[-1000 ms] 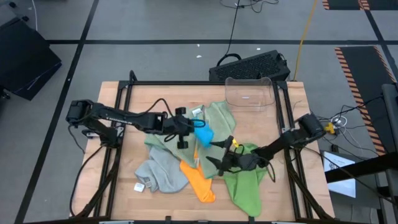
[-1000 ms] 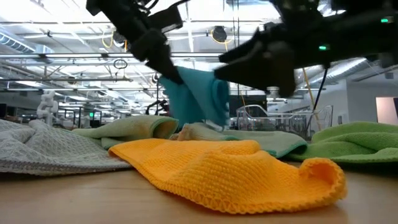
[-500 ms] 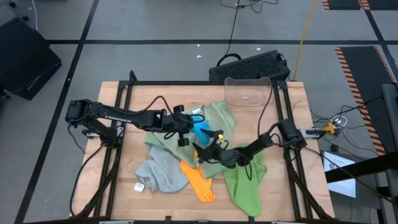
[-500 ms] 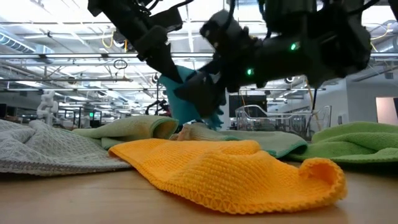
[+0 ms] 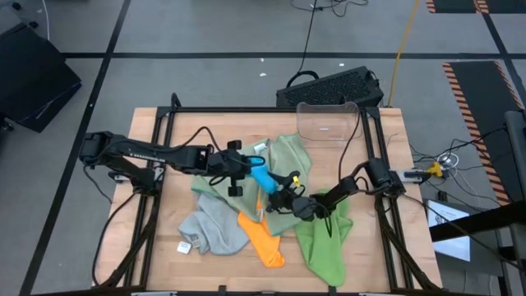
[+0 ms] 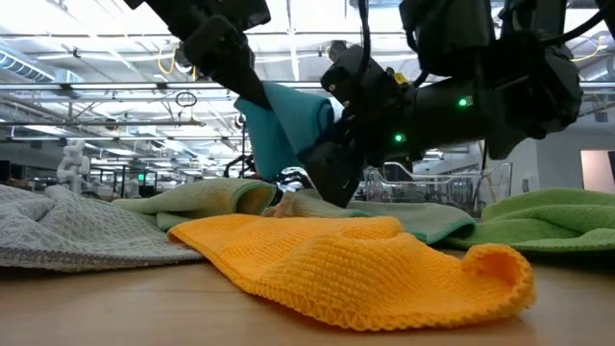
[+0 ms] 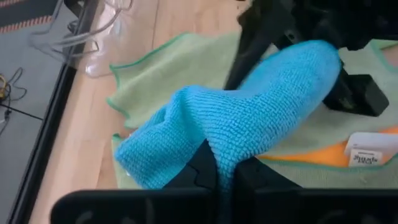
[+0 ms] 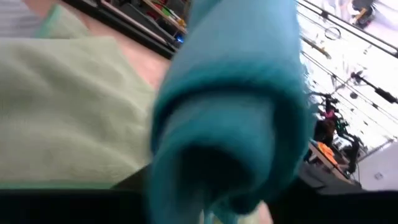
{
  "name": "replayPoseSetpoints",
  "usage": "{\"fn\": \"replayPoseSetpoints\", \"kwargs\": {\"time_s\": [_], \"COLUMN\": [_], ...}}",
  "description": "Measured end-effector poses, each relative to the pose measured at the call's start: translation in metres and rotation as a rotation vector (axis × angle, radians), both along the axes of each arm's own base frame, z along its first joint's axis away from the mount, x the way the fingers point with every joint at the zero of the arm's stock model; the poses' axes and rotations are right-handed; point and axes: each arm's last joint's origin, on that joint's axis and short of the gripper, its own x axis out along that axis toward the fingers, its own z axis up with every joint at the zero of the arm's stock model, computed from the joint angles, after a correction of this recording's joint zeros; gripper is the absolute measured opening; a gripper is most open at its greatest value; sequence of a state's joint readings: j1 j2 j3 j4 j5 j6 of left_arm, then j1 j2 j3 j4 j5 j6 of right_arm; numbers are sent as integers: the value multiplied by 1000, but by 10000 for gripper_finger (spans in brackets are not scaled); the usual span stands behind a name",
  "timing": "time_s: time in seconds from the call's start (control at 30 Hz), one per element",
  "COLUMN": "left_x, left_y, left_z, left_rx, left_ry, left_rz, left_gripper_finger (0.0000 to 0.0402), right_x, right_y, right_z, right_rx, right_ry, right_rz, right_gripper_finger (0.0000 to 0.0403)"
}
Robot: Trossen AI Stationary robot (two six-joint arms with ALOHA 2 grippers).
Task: Fold microfiber towels
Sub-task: Put the blue microfiber towel into the transparent bin
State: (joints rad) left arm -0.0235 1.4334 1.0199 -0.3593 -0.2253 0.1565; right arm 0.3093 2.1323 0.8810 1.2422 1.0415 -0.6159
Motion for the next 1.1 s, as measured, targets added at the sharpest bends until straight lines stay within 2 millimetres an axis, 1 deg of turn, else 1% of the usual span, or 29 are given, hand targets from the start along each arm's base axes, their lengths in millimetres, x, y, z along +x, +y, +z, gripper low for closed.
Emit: {"fn": "replayPoseSetpoints", "kwargs": {"time_s": [0.1, 0.23, 0.27, 0.3, 0.37, 0.43, 0.5, 0.57, 0.7, 0.8, 0.87, 0.97, 1.1], "left_x": [-2, -2, -3, -3, -5, -6, -7, -7, -6, -4, -3, -2, -3], "left_y": [1, 1, 2, 2, 4, 4, 4, 2, -3, -8, -11, -15, -18], "left_z": [1, 0, 0, -1, -2, -3, -4, -4, -3, -1, 0, 1, 0], "left_rx": [2, 24, 27, 32, 38, 40, 38, 35, 36, 39, 46, 50, 40], "left_ry": [8, 23, 30, 38, 54, 73, 90, 92, 75, 46, 33, 23, 23], "left_rz": [1, -8, -10, -9, -4, -1, -9, -23, -41, -58, -77, -94, -88], "left_gripper_finger": [10, 29, 30, 30, 26, 24, 30, 50, 110, 154, 177, 199, 215], "right_x": [0, -1, -1, -2, -2, -4, -5, -6, -9, -13, -15, -20, -31], "right_y": [4, 8, 10, 11, 13, 15, 18, 19, 18, 13, 8, 0, -10], "right_z": [3, 5, 5, 5, 6, 10, 16, 24, 40, 53, 62, 76, 94], "right_rx": [-8, -10, -12, -13, -12, -12, -8, -1, 31, 82, 129, 187, 253], "right_ry": [-7, -11, -6, -4, -8, -10, -10, -6, 26, 62, 68, 95, 149], "right_rz": [38, 72, 75, 78, 77, 62, 68, 75, 80, 126, 157, 192, 235], "right_gripper_finger": [100, 26, 16, 12, 17, 24, 24, 16, 8, 9, 9, 9, 8]}}
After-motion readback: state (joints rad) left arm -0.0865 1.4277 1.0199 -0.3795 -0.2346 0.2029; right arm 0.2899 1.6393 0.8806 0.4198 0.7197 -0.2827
